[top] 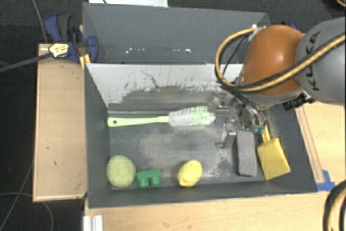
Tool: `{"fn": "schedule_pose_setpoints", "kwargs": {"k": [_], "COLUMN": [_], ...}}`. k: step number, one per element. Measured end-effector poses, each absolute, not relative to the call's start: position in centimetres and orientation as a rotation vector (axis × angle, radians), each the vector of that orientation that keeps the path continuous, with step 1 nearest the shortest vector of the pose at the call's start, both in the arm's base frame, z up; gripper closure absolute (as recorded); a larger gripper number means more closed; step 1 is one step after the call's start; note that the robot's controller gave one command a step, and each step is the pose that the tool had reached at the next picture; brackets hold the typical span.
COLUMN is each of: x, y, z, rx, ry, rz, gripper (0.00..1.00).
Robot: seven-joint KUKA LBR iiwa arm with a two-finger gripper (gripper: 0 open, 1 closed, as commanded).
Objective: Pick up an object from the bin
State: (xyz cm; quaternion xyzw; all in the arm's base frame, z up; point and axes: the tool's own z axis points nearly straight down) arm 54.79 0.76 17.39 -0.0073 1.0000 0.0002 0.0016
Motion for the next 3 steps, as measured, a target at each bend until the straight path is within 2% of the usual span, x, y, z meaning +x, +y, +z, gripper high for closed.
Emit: {"fn": "schedule_pose_setpoints", "kwargs": {"k": [1, 2, 3], "x": [59.2, 59.3, 58.7], "y": [7.7, 7.5, 6.7], "z": [7.2, 13.8, 10.0], "rx": [-0.133, -0.083, -0.278], "ry": [3.132, 3.128, 3.13], "rz": [0.004, 0.0, 0.003], "gripper": [0.0, 0.0, 0.0]}}
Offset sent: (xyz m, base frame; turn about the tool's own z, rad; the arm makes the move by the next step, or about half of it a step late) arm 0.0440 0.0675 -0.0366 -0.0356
